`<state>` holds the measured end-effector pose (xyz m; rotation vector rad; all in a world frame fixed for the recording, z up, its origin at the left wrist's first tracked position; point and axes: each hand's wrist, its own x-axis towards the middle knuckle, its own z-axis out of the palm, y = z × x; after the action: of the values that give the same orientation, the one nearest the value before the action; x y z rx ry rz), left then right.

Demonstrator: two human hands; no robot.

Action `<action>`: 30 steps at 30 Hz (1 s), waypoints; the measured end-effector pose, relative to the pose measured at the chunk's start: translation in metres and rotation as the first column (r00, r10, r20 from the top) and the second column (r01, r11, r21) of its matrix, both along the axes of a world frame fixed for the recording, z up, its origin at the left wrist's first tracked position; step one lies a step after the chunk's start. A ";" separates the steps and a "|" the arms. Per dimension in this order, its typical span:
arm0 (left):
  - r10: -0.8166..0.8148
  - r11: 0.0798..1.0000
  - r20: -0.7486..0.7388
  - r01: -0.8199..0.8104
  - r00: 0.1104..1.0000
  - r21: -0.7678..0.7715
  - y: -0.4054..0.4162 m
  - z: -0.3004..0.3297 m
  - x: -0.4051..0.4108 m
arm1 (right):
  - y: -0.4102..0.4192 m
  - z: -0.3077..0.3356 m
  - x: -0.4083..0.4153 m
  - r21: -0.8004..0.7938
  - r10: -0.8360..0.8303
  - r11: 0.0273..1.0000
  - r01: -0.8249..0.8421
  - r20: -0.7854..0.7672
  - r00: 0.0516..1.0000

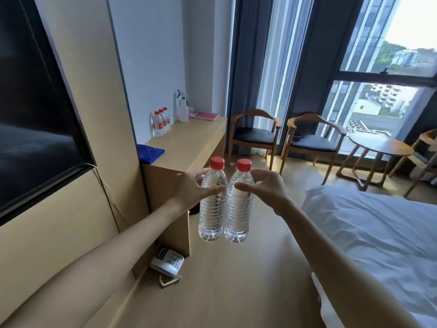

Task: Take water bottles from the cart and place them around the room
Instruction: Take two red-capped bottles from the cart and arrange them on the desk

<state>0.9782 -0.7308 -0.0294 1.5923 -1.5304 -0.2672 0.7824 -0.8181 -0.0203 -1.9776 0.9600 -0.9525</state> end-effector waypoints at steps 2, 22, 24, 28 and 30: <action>0.033 0.999 0.000 -0.033 0.999 0.014 -0.052 0.005 0.012 | -0.059 0.003 0.018 0.017 0.027 0.999 -0.027 -0.005 1.000; 0.427 0.902 -0.117 -0.412 0.897 0.132 -0.469 -0.015 0.263 | -0.524 -0.006 0.312 0.070 0.232 0.972 -0.225 -0.125 0.965; 0.470 0.881 -0.108 -0.457 0.876 0.120 -0.504 -0.017 0.288 | -0.561 -0.006 0.341 0.080 0.245 0.968 -0.236 -0.124 0.962; 0.533 0.846 -0.125 -0.524 0.837 0.098 -0.563 -0.030 0.329 | -0.626 -0.015 0.390 0.101 0.288 0.956 -0.276 -0.132 0.948; 0.573 0.819 -0.138 -0.559 0.808 0.128 -0.593 -0.038 0.349 | -0.661 -0.023 0.415 0.109 0.319 0.946 -0.306 -0.136 0.938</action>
<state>1.3273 -1.3238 -0.0674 1.9580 -0.8605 -0.1234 1.1973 -1.4788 -0.0429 -2.0724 0.7228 -0.5803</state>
